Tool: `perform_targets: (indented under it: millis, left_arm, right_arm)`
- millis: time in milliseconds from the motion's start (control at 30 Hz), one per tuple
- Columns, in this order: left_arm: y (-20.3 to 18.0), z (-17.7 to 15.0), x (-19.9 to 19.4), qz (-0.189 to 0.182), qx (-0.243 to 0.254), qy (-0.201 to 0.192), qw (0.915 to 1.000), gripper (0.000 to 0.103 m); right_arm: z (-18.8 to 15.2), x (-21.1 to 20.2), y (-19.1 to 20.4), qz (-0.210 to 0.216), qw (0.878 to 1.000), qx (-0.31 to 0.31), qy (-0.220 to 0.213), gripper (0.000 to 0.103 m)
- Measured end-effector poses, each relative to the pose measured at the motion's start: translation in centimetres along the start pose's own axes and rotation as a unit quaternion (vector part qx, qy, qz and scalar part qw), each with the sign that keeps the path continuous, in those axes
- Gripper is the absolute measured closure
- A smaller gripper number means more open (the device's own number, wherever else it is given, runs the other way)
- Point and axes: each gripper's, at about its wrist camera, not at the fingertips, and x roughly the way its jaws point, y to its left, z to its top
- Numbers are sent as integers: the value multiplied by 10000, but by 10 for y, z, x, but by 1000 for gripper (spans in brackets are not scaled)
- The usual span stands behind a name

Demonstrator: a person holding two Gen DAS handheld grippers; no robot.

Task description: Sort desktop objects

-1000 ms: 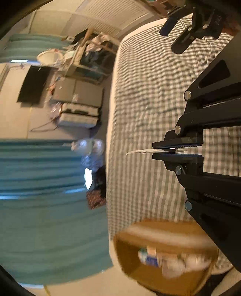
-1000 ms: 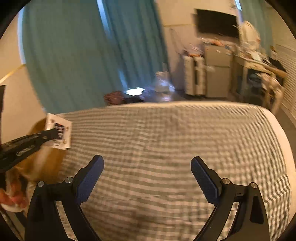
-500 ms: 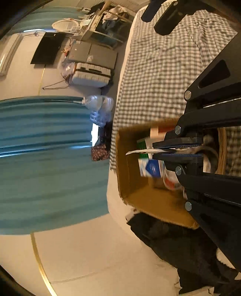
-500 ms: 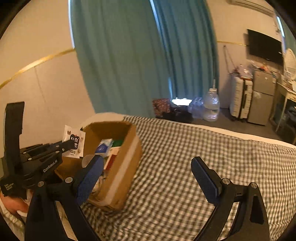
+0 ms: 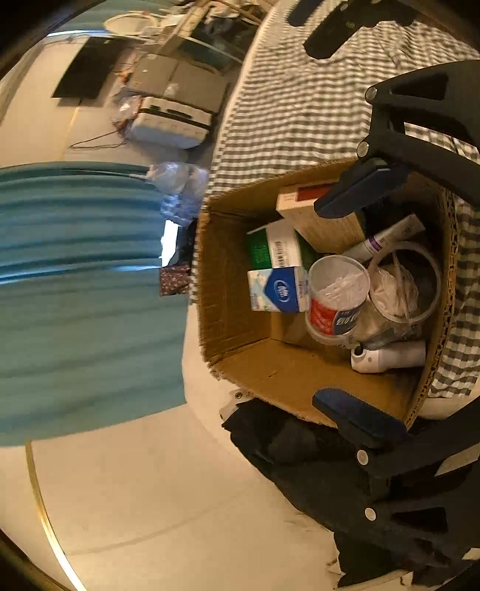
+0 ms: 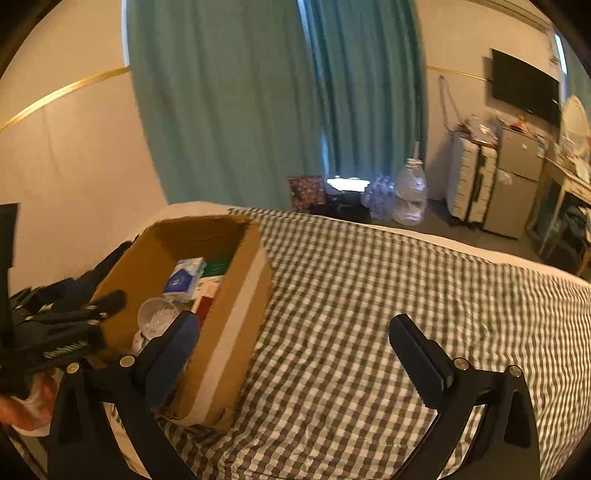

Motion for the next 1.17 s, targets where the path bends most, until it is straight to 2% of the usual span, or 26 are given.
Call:
perform_targets:
  millis: [33, 200, 333, 467, 667, 867, 1033, 1100, 1167]
  left_arm:
    - [1, 1, -4, 8, -14, -78, 10000, 0]
    - [-8, -8, -36, 6, 64, -421, 9991, 0]
    - [-21, -30, -46, -177, 71, -326, 9993, 0]
    - [-41, -51, -51, -365, 264, -255, 9987, 0]
    - [-63, -58, -54, -343, 662, -289, 9968, 0]
    - [-63, -53, -50, -462, 412, -232, 9978, 0]
    - [-67, -53, -40, 58, 372, -78, 9993, 0]
    - [-68, -55, -42, 310, 363, -195, 9987, 0]
    - [-67, -57, -43, 172, 340, -293, 9988, 0]
  right_arm:
    - [1, -4, -3, -44, 10000, 33, -27, 0]
    - [-10, -33, -19, -339, 9990, 247, -137, 0]
    - [-52, -45, -34, -679, 9961, 561, 49, 0]
    - [-76, -48, -48, -730, 9928, 924, 205, 0]
    - [-75, -53, -52, -672, 9940, 826, 237, 0]
    - [-73, -54, -45, -712, 9951, 665, 162, 0]
    - [-75, -47, -42, -747, 9954, 524, 285, 0]
    - [-75, -45, -43, -720, 9954, 540, 323, 0]
    - [-74, -44, -44, -696, 9954, 552, 365, 0]
